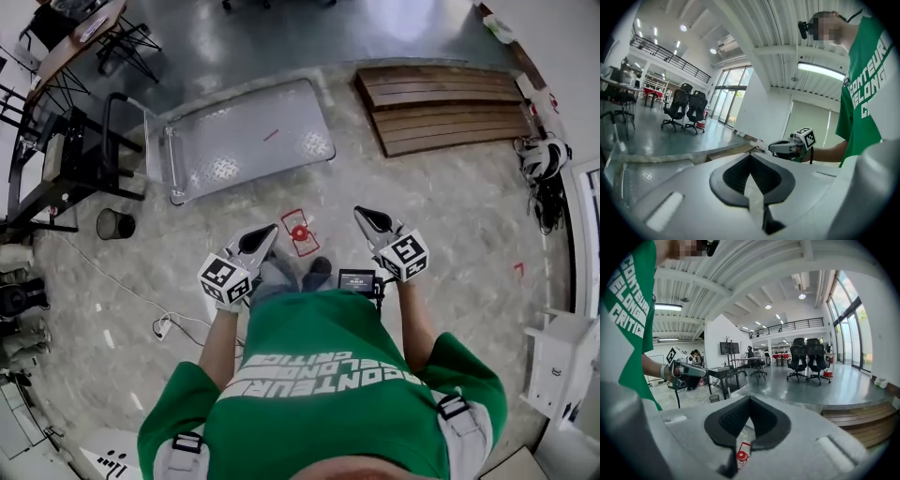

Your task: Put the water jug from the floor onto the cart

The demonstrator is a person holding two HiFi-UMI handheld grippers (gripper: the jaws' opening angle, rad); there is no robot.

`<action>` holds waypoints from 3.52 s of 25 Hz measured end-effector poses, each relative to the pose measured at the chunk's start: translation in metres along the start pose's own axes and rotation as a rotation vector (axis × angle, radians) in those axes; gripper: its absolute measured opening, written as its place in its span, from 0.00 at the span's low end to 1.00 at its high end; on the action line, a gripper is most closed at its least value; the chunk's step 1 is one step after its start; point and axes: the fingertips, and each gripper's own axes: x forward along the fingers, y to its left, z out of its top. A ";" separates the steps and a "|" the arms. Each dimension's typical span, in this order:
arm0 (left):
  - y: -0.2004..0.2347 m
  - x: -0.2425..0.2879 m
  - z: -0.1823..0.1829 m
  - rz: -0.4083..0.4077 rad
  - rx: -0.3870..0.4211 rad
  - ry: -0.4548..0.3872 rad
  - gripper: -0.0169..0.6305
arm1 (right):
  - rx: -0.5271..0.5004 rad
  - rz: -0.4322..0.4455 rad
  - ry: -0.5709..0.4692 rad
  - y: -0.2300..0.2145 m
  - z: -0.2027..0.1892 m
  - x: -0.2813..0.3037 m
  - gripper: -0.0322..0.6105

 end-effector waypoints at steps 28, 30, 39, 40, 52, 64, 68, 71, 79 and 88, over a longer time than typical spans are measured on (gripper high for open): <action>0.053 0.021 -0.119 0.051 -0.200 0.185 0.05 | -0.020 0.192 0.447 0.030 -0.229 0.153 0.04; 0.053 0.020 -0.126 0.044 -0.215 0.188 0.05 | -0.012 0.198 0.475 0.038 -0.255 0.166 0.04; 0.050 0.016 -0.134 -0.002 -0.250 0.197 0.05 | 0.015 0.222 0.675 0.073 -0.364 0.210 0.23; 0.051 0.015 -0.135 -0.002 -0.254 0.198 0.05 | 0.015 0.224 0.701 0.075 -0.374 0.214 0.27; 0.088 0.003 -0.133 0.036 -0.357 0.185 0.05 | 0.021 0.175 0.873 0.092 -0.451 0.247 0.52; 0.106 -0.008 -0.137 0.060 -0.378 0.179 0.05 | -0.047 0.110 0.979 0.092 -0.493 0.253 0.52; 0.112 -0.012 -0.141 0.062 -0.389 0.179 0.05 | -0.064 0.083 0.977 0.093 -0.499 0.258 0.52; 0.113 -0.014 -0.144 0.058 -0.393 0.184 0.05 | -0.070 0.072 0.974 0.093 -0.499 0.261 0.52; 0.114 -0.013 -0.147 0.045 -0.391 0.194 0.05 | -0.031 0.048 0.997 0.086 -0.498 0.257 0.51; 0.106 -0.005 -0.134 0.029 -0.358 0.165 0.05 | 0.062 0.009 0.891 0.056 -0.440 0.244 0.51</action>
